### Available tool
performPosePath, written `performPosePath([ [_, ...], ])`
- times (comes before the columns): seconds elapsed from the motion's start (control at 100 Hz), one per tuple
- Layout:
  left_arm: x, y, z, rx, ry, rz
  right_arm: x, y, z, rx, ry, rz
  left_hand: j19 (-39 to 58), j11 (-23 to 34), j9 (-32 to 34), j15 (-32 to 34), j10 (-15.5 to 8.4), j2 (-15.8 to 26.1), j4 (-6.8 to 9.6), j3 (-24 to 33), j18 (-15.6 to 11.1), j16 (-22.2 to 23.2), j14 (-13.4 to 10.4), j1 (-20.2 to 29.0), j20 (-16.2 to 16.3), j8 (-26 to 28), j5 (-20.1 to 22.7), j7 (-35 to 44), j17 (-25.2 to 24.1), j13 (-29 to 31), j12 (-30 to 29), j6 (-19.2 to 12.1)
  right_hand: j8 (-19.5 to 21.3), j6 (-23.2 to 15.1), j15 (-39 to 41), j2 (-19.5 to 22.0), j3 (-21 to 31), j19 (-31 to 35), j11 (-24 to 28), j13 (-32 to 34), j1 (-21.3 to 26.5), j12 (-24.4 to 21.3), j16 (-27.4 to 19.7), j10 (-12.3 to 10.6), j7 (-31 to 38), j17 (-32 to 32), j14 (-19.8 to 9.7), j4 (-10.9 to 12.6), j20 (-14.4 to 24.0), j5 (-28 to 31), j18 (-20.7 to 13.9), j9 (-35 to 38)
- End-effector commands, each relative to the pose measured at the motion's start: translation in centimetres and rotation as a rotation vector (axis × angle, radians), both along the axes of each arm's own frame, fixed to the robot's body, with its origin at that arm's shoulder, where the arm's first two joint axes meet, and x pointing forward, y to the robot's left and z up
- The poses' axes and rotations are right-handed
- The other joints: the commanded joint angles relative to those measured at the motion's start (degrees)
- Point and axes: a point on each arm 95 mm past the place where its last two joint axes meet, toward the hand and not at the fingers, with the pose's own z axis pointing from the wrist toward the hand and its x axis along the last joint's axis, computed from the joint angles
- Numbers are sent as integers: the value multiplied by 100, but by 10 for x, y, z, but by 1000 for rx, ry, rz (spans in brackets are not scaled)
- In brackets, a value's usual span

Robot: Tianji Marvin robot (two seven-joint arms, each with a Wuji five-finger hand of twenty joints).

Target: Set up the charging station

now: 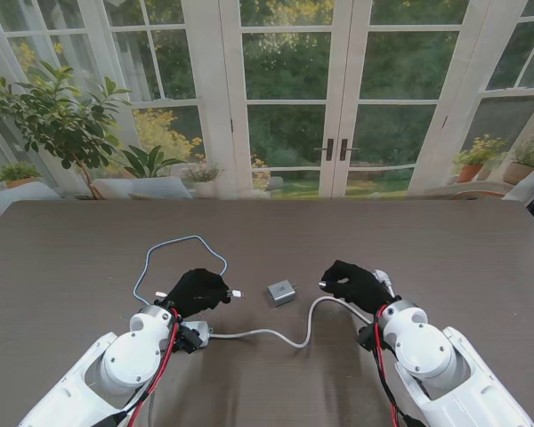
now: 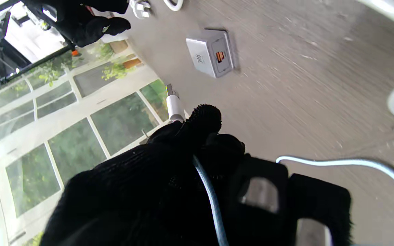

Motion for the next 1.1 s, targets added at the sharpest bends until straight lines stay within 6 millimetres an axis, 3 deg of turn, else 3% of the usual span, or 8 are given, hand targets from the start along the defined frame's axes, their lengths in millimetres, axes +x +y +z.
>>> performPosePath([
  [0.0, -2, -6, -5, 17, 29, -30, -2, 3, -2, 4, 12, 15, 1560, -151, 524, 1544, -119, 375, 1130, 1929, -1767, -172, -1545, 1014, 674, 171, 1334, 2806, 316, 290, -125, -664, -50, 34, 9, 119, -76, -142, -72, 191, -176, -16, -4360, 21, -2424, 48, -27, 56, 79, 88, -17, 134],
  [0.12, -3, -3, -7, 30, 56, -70, -2, 3, -2, 4, 13, 14, 1560, -717, 570, 1616, -57, 106, 832, 1813, -2468, -151, -2162, 599, 946, -77, 858, 1359, 378, 296, -577, -576, -50, 39, 13, 118, -74, -141, -71, 198, -174, -16, -4359, 27, -2424, 47, -22, 56, 76, 88, -18, 135],
  [0.19, -2, -1, -7, 38, 67, -103, -2, 3, -2, 4, 14, 14, 1560, -775, 585, 1611, -138, -823, -110, 1608, -2749, -174, -2381, 105, 887, -956, 67, 1161, 400, 300, -554, -613, -50, 37, 11, 117, -72, -143, -72, 195, -172, -17, -4360, 17, -2424, 43, -22, 56, 74, 88, -14, 129],
  [0.27, -1, 0, -7, 50, 46, -117, -2, 3, -2, 4, 14, 14, 1560, 362, 558, 1612, -493, 384, 1051, -115, -2964, -174, -2536, -1937, 849, -726, 225, 212, 416, 301, -548, -639, -49, 38, 13, 119, -73, -141, -69, 199, -176, -16, -4359, 15, -2422, 45, -36, 55, 73, 92, -25, 134],
  [0.59, 3, 2, -3, 175, -51, -144, -2, 3, -2, 4, 16, 16, 1560, 3287, 483, 1665, -1979, -181, 523, -1354, -2502, 35, -2248, -1294, 846, -1820, 156, 64, 382, 294, -948, -1449, -51, 40, 12, 122, -74, -141, -73, 202, -180, -18, -4361, 23, -2427, 40, -33, 55, 68, 90, -22, 134],
  [0.77, 4, 1, -4, 172, -53, -162, -2, 3, -2, 4, 17, 16, 1560, 3405, 474, 1662, -2075, -75, 480, -1388, -2457, 38, -2271, -1394, 794, -2085, 60, -13, 378, 295, -963, -1600, -51, 43, 14, 120, -73, -139, -68, 210, -180, -17, -4361, 28, -2426, 41, -26, 55, 67, 95, -18, 157],
  [0.96, 3, 1, -4, 153, -5, -188, -3, 3, -2, 3, 18, 17, 1560, 3200, 481, 1642, -2085, 668, 728, -1356, -2482, -30, -2523, -2926, 613, -1441, 248, -950, 379, 300, -1082, -1452, -53, 48, 15, 124, -72, -140, -69, 216, -181, -18, -4361, 25, -2430, 37, -33, 55, 64, 100, -15, 169],
  [1.09, 3, 0, -4, 147, 2, -185, -3, 3, -2, 2, 19, 17, 1560, 3281, 485, 1656, -1984, 1066, 859, -1134, -2175, -18, -2317, -2568, 625, -1193, 382, -740, 353, 296, -1095, -1469, -54, 45, 15, 124, -73, -141, -76, 220, -182, -20, -4361, 34, -2433, 35, -34, 55, 62, 99, -18, 170],
])
